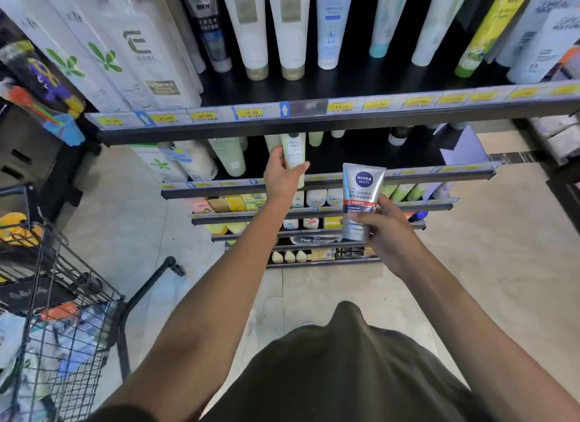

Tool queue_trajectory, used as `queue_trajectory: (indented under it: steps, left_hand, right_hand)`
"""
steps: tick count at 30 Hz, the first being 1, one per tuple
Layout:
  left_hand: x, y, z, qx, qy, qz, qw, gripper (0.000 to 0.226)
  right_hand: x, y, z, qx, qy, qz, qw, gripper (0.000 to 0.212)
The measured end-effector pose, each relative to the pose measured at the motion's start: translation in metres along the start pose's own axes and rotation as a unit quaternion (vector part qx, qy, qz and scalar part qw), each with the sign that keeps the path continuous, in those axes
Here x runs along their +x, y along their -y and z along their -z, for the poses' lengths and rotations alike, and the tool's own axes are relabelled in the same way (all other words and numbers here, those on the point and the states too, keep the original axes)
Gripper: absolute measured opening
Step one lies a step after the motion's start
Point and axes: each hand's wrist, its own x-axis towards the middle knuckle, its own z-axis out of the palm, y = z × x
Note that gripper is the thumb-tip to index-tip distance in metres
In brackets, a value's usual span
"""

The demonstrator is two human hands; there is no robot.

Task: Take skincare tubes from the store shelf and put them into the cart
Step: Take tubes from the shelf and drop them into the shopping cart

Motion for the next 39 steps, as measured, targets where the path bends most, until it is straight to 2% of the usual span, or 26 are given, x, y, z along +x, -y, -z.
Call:
queue_trajectory:
  steps: [4, 12, 18, 25, 34, 39]
  left_hand:
    - [0.02, -0.003, -0.012, 0.028, -0.033, -0.031, 0.999, 0.045]
    - [0.048, 0.003, -0.029, 0.112, -0.054, -0.027, 0.992, 0.052]
    - [0.059, 0.007, -0.037, 0.171, -0.066, -0.02, 0.983, 0.048]
    - [0.071, 0.011, -0.042, 0.19, -0.074, -0.02, 0.979, 0.041]
    - [0.066, 0.016, -0.043, 0.224, -0.084, -0.034, 0.97, 0.043]
    - [0.064, 0.018, -0.041, 0.235, -0.079, -0.025, 0.968, 0.043]
  right_hand:
    - [0.0, -0.005, -0.001, 0.001, -0.011, 0.004, 1.0, 0.051]
    - [-0.006, -0.011, 0.003, 0.003, -0.031, 0.012, 0.999, 0.052]
    - [-0.002, -0.013, 0.006, 0.003, -0.041, 0.01, 0.999, 0.056]
    - [0.003, -0.014, 0.005, 0.001, -0.036, 0.001, 0.999, 0.059]
    - [0.001, -0.017, 0.012, 0.007, -0.037, -0.008, 0.999, 0.054]
    - [-0.004, -0.022, 0.02, 0.011, -0.041, -0.011, 0.999, 0.058]
